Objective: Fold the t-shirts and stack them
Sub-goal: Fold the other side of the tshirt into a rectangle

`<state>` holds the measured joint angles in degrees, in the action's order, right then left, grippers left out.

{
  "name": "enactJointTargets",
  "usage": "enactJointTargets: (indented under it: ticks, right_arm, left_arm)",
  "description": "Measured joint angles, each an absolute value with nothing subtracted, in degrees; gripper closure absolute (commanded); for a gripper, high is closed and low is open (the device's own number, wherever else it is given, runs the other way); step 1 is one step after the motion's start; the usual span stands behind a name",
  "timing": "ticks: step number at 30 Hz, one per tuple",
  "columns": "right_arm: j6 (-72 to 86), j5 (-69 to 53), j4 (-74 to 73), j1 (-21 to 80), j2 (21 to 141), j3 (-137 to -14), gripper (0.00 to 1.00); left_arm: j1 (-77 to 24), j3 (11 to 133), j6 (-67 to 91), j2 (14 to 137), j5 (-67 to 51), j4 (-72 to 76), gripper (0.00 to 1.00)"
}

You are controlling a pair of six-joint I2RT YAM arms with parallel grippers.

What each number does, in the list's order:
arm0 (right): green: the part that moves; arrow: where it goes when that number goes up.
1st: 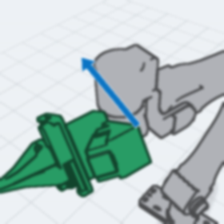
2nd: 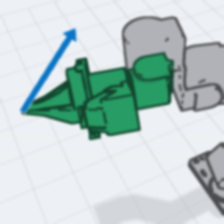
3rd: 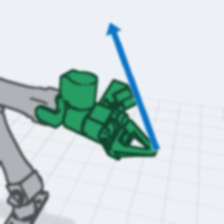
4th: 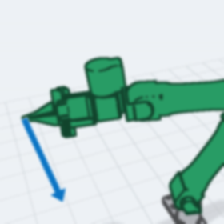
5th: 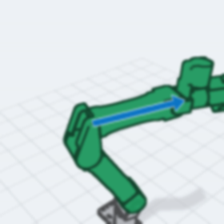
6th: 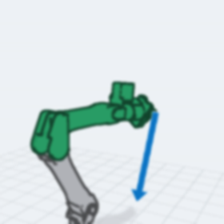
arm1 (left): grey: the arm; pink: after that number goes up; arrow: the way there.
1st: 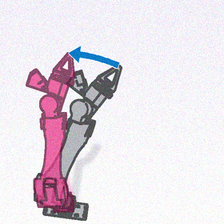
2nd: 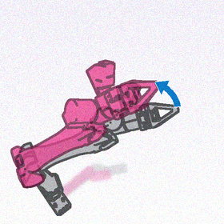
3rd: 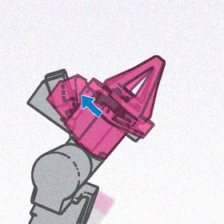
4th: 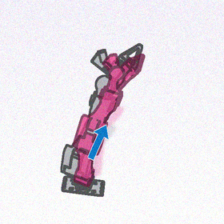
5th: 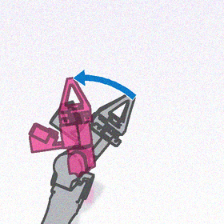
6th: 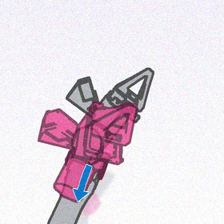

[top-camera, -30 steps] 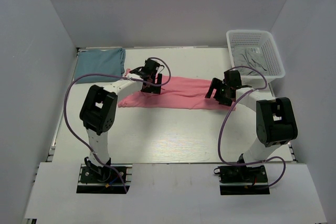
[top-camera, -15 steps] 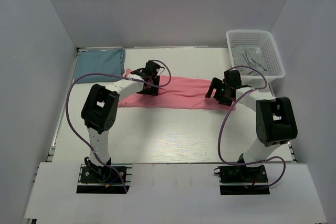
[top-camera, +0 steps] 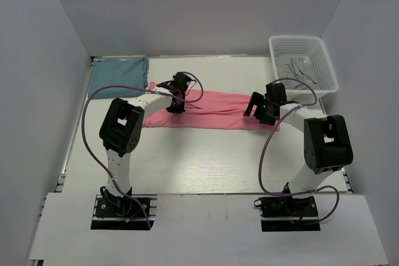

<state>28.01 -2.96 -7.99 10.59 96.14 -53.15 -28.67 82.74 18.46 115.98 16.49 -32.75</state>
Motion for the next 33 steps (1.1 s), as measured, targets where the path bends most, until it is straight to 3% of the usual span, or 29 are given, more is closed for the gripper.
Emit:
enactJointTargets:
  ticks: [20, 25, 33]
  right_arm:
    - [28.0, -2.7, -8.1, 10.6, 96.8, -54.0, 0.10]
    - [28.0, -2.7, -8.2, 10.6, 96.8, -54.0, 0.10]
    - [27.9, -2.5, -8.2, 10.6, 96.8, -54.1, 0.10]
  left_arm:
    - [-28.7, 92.3, 12.5, 121.3, 22.1, -30.7, 0.80]
    - [-28.7, 93.8, 5.8, 124.9, 21.5, -26.6, 0.99]
    - [-29.2, 97.4, -2.5, 128.6, 19.6, -24.1, 1.00]
